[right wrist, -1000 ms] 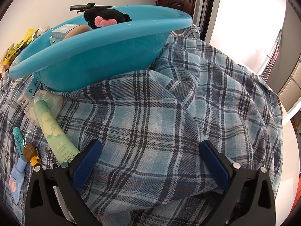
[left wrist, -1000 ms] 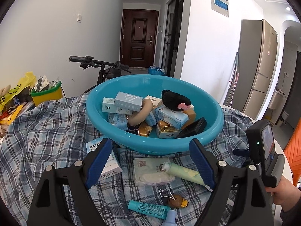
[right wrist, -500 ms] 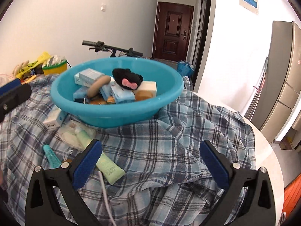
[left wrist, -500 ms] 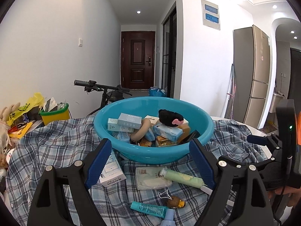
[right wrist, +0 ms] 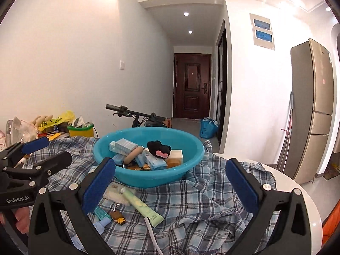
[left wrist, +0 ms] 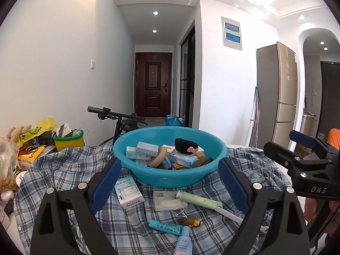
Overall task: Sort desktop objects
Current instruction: 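Move the right tool toward the pale green tube while the left approaches the light blue tube, then close the right tool on the pale green tube while the left closes on the light blue tube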
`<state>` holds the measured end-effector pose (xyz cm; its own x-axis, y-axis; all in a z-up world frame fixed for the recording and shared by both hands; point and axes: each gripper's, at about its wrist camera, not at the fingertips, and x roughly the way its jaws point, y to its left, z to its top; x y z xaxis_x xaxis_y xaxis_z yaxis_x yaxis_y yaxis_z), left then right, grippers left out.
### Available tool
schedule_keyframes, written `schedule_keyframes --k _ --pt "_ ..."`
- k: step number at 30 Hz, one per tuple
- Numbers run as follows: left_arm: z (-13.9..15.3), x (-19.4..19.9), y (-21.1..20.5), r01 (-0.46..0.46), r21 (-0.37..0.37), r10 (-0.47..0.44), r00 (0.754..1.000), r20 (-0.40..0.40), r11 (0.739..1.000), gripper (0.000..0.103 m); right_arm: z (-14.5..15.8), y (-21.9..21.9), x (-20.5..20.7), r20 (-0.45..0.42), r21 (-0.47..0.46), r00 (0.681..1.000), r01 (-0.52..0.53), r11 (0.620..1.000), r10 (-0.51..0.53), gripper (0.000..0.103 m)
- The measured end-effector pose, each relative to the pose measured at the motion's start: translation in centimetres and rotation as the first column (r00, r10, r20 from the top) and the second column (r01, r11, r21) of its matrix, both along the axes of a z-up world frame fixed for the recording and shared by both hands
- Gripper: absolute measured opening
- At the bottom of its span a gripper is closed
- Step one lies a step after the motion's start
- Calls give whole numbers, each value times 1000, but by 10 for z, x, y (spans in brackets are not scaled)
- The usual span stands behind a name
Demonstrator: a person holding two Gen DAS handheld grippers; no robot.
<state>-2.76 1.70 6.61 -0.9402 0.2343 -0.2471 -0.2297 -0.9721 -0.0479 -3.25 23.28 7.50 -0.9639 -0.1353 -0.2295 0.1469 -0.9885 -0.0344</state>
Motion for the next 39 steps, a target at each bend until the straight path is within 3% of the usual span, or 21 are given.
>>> schedule_keyframes --k 2,8,10,13,16,19,21,23,26,33,37,39 --pt "3 8 -6 -17 16 18 999 -30 1000 103 4 0 11 -39 -8 999 -16 1000 16 103" --pt "13 28 -18 -60 20 62 991 -116 998 103 16 -1 31 -108 -5 993 -40 999 39 103" --pt "15 28 -21 -52 20 53 995 -90 998 103 17 -1 32 -108 -13 993 -44 999 42 102" --pt "16 26 -25 -48 29 49 998 -33 998 103 18 -1 33 -94 -19 994 -58 998 56 93" --pt "14 20 -23 -32 -2 32 998 45 999 103 15 -4 30 -65 13 995 -69 998 70 80" --pt "7 5 -18 22 -31 -17 986 169 999 103 9 -4 17 25 16 993 -117 993 116 65" --pt "0 -4 -12 54 -47 -40 964 264 997 103 4 -2 5 113 -5 981 -157 988 157 45" --pt "-9 -13 -7 95 -55 -70 932 355 994 103 -3 0 -6 200 -21 960 -197 980 197 39" --pt "-21 -20 2 150 -76 -102 893 439 986 102 -18 0 -20 309 -3 923 -241 970 230 35" --pt "-49 -32 14 244 -118 -135 810 571 963 86 -58 0 -34 498 49 829 -322 945 257 35" --pt "-71 -38 27 320 -156 -155 760 631 935 78 -67 0 -34 521 33 810 -335 942 270 34" --pt "-82 -41 34 350 -184 -150 739 657 919 68 -68 -1 -35 520 23 808 -336 941 276 33"
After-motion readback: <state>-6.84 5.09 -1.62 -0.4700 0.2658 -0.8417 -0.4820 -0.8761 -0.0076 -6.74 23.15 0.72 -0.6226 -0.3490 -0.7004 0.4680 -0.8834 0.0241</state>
